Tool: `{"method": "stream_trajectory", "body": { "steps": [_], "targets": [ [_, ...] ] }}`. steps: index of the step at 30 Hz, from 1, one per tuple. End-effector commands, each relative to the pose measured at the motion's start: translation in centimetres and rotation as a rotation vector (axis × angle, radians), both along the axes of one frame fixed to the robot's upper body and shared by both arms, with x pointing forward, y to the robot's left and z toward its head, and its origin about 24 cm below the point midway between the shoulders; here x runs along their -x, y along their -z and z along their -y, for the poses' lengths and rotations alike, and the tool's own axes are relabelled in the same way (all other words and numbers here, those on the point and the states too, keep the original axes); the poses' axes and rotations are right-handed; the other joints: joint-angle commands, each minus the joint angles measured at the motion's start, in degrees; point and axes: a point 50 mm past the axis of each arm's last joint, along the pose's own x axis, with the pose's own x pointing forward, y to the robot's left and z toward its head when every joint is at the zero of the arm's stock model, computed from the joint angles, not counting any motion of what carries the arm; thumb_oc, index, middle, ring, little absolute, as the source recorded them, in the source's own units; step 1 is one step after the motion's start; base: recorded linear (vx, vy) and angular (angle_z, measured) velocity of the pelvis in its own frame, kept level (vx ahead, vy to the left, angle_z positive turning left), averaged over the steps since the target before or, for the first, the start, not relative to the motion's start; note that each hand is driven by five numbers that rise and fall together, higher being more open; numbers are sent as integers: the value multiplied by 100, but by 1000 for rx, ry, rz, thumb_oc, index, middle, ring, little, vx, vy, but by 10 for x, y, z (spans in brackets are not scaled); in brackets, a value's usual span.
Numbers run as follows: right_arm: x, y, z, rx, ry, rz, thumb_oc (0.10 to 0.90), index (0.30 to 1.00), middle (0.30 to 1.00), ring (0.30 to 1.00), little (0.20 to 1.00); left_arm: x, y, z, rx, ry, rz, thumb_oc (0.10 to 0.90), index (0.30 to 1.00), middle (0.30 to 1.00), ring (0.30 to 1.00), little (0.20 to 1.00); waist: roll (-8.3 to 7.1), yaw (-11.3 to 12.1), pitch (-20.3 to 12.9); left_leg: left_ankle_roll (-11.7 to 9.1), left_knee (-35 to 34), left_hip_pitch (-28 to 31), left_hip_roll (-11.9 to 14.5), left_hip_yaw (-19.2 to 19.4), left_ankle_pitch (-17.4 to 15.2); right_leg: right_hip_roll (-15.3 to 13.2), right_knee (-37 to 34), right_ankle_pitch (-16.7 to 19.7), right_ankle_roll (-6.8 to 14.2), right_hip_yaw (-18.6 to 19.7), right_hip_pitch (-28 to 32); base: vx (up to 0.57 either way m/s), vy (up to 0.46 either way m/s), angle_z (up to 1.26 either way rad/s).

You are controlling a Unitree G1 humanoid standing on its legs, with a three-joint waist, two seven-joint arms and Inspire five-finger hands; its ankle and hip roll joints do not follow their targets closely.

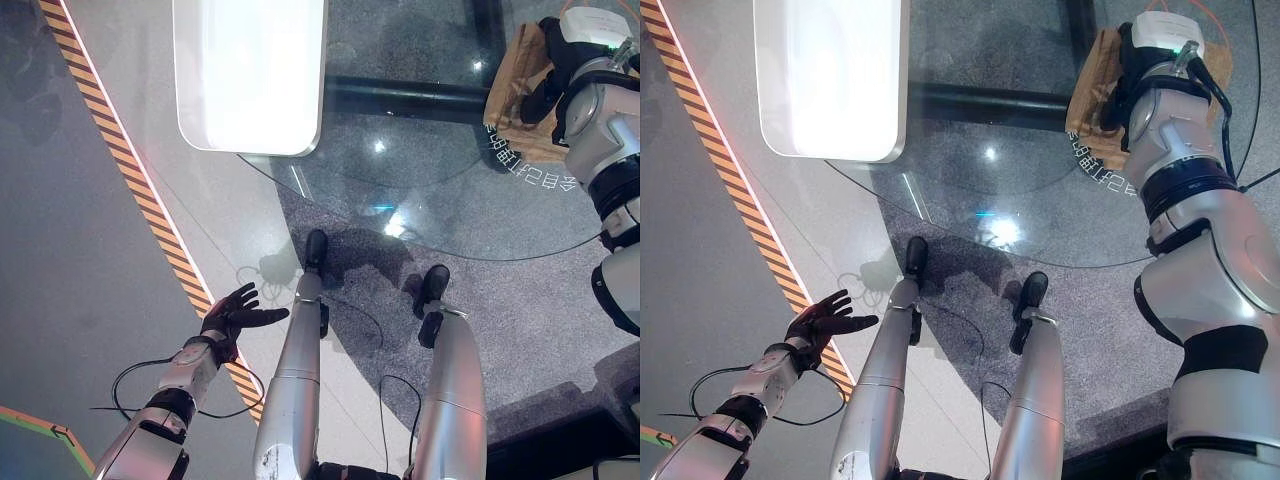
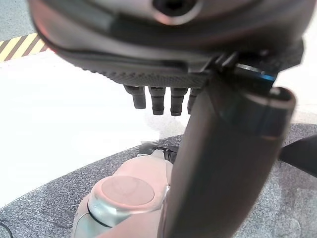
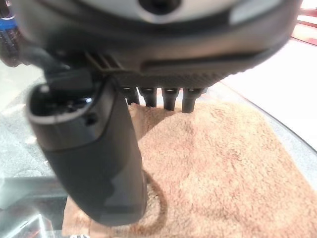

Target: Wipe the table with a cloth and put it in the basket.

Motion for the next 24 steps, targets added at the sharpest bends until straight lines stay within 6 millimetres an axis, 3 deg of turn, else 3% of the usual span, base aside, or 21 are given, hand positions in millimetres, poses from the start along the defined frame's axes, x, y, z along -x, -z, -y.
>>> {"method": "stream_trajectory", "body": {
  "steps": [1, 24],
  "targets": [
    [16, -32, 20, 123, 74, 65, 100, 300, 300, 300, 200, 21, 8, -25, -39, -39, -34, 800, 900, 900, 900, 900, 152, 32, -95, 689, 531, -46, -586, 339, -718, 486, -598, 348, -286, -412, 86, 0, 0, 0],
    [16, -30, 22, 114, 71, 72, 100, 300, 300, 300, 200, 19, 7, -23, -34, -36, -25, 800, 900, 900, 900, 900, 145, 27, -95, 701, 489, -31, -591, 347, -697, 483, -623, 372, -277, -431, 87, 0, 0, 0]
  ]
}}
